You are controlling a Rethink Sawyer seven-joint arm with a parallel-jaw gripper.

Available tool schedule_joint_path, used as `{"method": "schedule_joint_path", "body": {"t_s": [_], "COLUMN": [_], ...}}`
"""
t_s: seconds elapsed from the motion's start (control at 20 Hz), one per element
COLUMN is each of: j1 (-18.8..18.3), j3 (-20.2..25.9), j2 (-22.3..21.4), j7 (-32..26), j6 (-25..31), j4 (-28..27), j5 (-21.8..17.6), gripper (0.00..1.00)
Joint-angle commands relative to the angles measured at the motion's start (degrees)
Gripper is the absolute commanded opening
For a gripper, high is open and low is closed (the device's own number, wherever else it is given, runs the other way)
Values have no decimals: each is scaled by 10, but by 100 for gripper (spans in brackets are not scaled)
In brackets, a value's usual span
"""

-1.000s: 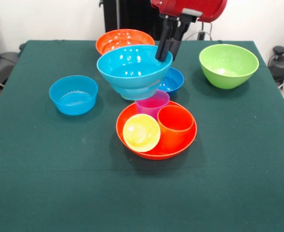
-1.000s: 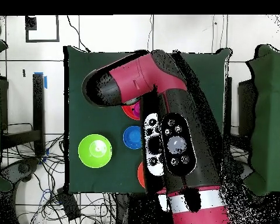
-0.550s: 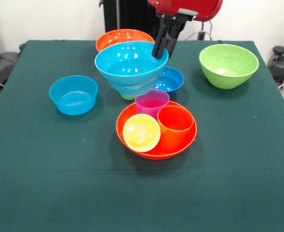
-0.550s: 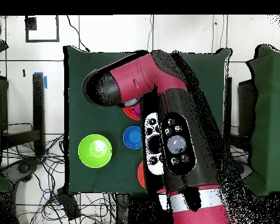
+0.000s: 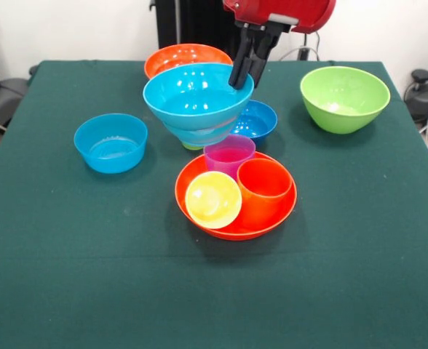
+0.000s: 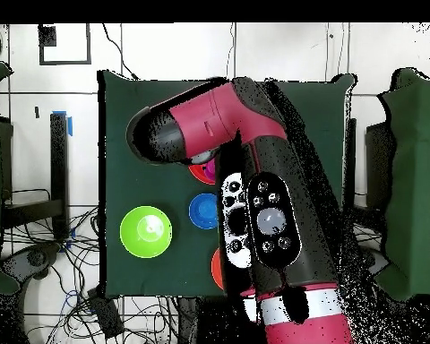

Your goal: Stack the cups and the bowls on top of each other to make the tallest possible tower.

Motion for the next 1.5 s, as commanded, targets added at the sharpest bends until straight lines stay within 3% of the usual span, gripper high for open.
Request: {"method": "schedule_joint_path", "body": {"t_s": [0.05,1.05,1.5], "j1": [11,27,25], "j3": [17,12,11], "j2": [32,49,63], "j7": [-53,-26,-41], "j6": [-20,-45,4], "j4": [-4,-35,-43], "j5": [-14,-25,0], "gripper": [0,0,0]}}
